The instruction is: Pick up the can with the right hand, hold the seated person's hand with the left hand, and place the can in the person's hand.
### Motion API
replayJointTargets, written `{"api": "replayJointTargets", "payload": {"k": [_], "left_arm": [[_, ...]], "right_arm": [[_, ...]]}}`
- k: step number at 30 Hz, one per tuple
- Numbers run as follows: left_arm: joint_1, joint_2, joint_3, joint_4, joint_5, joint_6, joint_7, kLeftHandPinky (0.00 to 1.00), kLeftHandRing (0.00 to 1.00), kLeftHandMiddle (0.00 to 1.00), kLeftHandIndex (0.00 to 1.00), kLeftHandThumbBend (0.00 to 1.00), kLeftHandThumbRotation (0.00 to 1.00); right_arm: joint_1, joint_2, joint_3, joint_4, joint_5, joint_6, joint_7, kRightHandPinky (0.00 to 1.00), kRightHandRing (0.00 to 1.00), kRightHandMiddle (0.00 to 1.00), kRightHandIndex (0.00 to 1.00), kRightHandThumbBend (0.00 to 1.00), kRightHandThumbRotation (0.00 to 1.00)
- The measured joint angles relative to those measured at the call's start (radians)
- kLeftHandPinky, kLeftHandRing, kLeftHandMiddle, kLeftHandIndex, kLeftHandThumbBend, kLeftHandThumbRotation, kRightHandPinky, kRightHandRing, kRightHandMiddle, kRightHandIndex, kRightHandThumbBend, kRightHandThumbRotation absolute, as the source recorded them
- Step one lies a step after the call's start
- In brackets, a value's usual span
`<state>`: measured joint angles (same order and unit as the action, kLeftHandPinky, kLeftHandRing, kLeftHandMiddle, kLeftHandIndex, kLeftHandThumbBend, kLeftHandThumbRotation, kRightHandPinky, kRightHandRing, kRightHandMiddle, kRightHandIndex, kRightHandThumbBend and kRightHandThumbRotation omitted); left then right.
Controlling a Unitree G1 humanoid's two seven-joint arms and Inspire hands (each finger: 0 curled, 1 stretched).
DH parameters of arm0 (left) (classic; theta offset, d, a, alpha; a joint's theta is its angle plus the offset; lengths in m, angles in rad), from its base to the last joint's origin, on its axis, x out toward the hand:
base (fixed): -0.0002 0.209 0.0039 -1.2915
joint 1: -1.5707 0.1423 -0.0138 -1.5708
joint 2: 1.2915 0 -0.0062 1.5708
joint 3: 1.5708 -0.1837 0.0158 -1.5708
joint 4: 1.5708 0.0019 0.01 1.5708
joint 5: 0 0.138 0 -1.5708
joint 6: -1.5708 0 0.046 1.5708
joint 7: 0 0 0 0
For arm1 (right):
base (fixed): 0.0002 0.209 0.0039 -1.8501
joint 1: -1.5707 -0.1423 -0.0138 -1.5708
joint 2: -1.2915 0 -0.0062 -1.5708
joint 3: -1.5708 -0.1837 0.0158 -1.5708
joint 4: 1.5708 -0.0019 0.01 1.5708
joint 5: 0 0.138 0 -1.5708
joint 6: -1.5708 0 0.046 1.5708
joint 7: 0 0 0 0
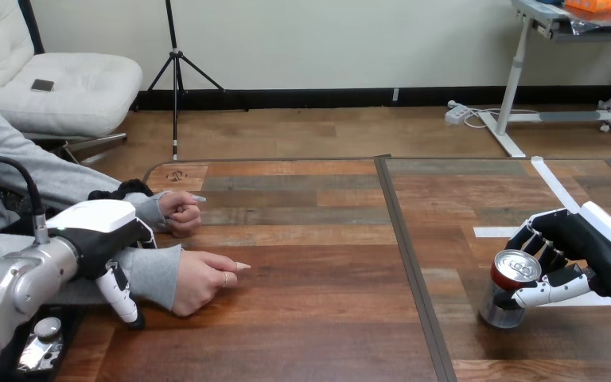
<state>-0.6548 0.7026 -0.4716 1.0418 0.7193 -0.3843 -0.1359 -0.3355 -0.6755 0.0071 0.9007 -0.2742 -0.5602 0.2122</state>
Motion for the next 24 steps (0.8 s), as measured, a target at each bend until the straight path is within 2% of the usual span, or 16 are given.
{"api": "replayJointTargets", "payload": {"k": [7, 15, 24], "left_arm": [[-0.003, 0.0, 0.0, 0.01, -0.005, -0.002, -0.003, 0.34, 0.43, 0.51, 0.54, 0.86, 0.0], [-0.008, 0.0, 0.0, 0.015, -0.006, -0.003, -0.015, 0.38, 0.46, 0.52, 0.51, 0.77, 0.0], [-0.015, 0.001, -0.002, 0.026, -0.001, 0.007, -0.024, 0.4, 0.48, 0.53, 0.49, 0.74, 0.0]], "right_arm": [[0.0, 0.0, 0.0, 0.0, 0.0, -0.003, 0.0, 0.32, 0.35, 0.39, 0.43, 0.77, 0.0], [0.0, 0.0, 0.0, 0.0, 0.001, -0.018, 0.0, 0.31, 0.34, 0.38, 0.43, 0.76, 0.0], [0.0, 0.0, 0.0, 0.003, 0.001, -0.019, -0.002, 0.3, 0.33, 0.38, 0.43, 0.77, 0.0]]}}
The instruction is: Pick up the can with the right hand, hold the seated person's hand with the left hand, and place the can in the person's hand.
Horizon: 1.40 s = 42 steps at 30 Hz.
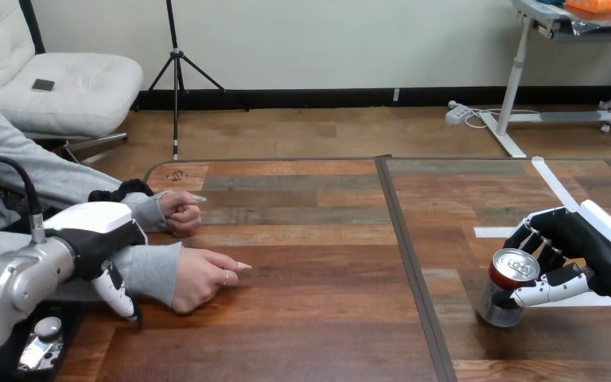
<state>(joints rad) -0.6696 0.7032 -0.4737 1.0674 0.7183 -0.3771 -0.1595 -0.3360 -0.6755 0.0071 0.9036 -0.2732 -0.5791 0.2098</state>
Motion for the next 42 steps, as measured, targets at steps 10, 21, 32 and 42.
{"api": "replayJointTargets", "payload": {"k": [10, 21, 32, 42], "left_arm": [[-0.002, 0.001, -0.005, 0.001, 0.022, 0.047, -0.001, 0.29, 0.39, 0.47, 0.46, 0.72, 0.0], [-0.002, 0.001, -0.013, 0.001, 0.034, 0.052, 0.001, 0.32, 0.41, 0.49, 0.47, 0.74, 0.0], [-0.001, 0.003, -0.011, 0.003, 0.02, 0.033, 0.01, 0.26, 0.33, 0.4, 0.4, 0.7, 0.0], [0.0, 0.005, -0.005, 0.007, -0.006, 0.01, 0.016, 0.23, 0.29, 0.36, 0.34, 0.63, 0.0]], "right_arm": [[0.0, 0.0, 0.0, 0.004, 0.0, -0.012, -0.004, 0.3, 0.33, 0.38, 0.43, 0.76, 0.0], [0.0, 0.0, 0.0, 0.006, 0.0, -0.013, -0.004, 0.3, 0.33, 0.38, 0.43, 0.76, 0.0], [0.0, 0.0, 0.0, 0.005, 0.0, -0.013, -0.005, 0.3, 0.33, 0.39, 0.43, 0.77, 0.0], [0.0, 0.0, 0.0, 0.005, -0.001, -0.011, -0.01, 0.32, 0.35, 0.39, 0.43, 0.76, 0.0]]}}
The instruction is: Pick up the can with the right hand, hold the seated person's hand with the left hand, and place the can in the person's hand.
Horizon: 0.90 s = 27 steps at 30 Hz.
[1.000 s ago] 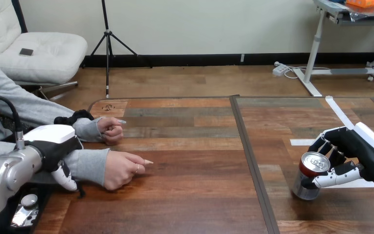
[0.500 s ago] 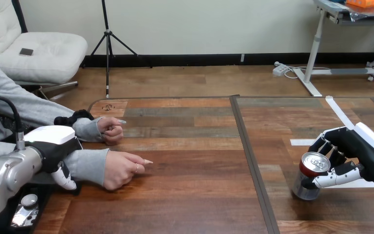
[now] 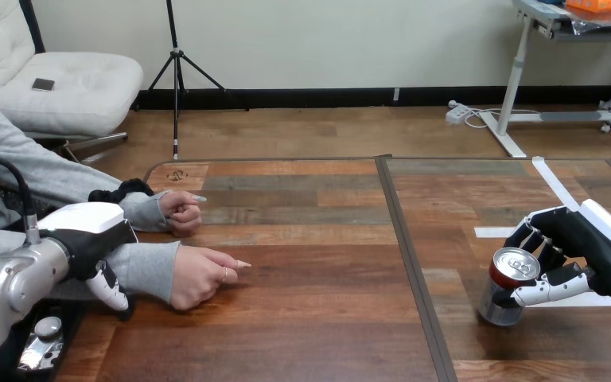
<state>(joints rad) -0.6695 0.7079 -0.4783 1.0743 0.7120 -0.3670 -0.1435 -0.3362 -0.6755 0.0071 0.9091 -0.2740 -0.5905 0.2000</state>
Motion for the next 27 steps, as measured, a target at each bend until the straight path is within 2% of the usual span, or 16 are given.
{"api": "replayJointTargets", "payload": {"k": [3, 11, 14, 27], "left_arm": [[0.002, 0.0, 0.007, 0.001, -0.009, -0.008, 0.005, 0.22, 0.29, 0.35, 0.35, 0.61, 0.0], [0.005, 0.001, 0.018, 0.0, -0.023, -0.008, 0.014, 0.29, 0.37, 0.44, 0.48, 0.5, 0.0], [0.007, 0.001, 0.02, -0.002, -0.025, -0.004, 0.017, 0.31, 0.39, 0.46, 0.5, 0.49, 0.0], [0.041, 0.001, 0.053, -0.026, -0.05, -0.002, 0.053, 0.31, 0.39, 0.44, 0.47, 0.41, 0.0]], "right_arm": [[0.0, 0.0, 0.0, 0.0, 0.0, 0.002, 0.0, 0.33, 0.36, 0.4, 0.43, 0.76, 0.0], [0.0, 0.0, 0.0, 0.0, 0.0, 0.003, 0.0, 0.33, 0.36, 0.4, 0.43, 0.76, 0.0], [0.0, 0.0, 0.0, 0.0, 0.0, 0.003, 0.0, 0.33, 0.35, 0.4, 0.43, 0.75, 0.0], [0.0, 0.0, 0.0, 0.0, 0.0, 0.005, 0.0, 0.34, 0.37, 0.41, 0.43, 0.76, 0.0]]}}
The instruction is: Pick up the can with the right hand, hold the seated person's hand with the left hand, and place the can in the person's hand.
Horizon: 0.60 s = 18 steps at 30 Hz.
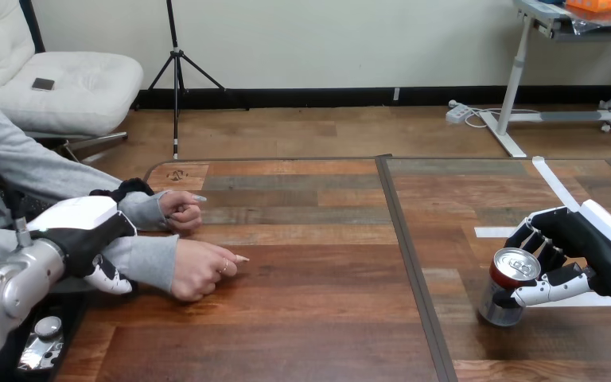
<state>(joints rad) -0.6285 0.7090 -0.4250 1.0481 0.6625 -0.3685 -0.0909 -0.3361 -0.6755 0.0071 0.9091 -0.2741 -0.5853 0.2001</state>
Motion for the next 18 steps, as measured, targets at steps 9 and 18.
{"api": "replayJointTargets", "payload": {"k": [9, 18], "left_arm": [[0.021, 0.008, 0.012, -0.043, 0.001, 0.0, 0.005, 0.36, 0.44, 0.49, 0.51, 0.39, 0.0], [0.053, 0.023, 0.017, -0.091, 0.001, -0.008, 0.034, 0.3, 0.37, 0.43, 0.46, 0.41, 0.0]], "right_arm": [[0.0, 0.0, 0.0, 0.0, 0.0, 0.001, 0.0, 0.35, 0.38, 0.42, 0.44, 0.76, 0.0], [0.0, 0.0, 0.0, 0.0, 0.0, 0.014, 0.0, 0.33, 0.36, 0.4, 0.44, 0.76, 0.0]]}}
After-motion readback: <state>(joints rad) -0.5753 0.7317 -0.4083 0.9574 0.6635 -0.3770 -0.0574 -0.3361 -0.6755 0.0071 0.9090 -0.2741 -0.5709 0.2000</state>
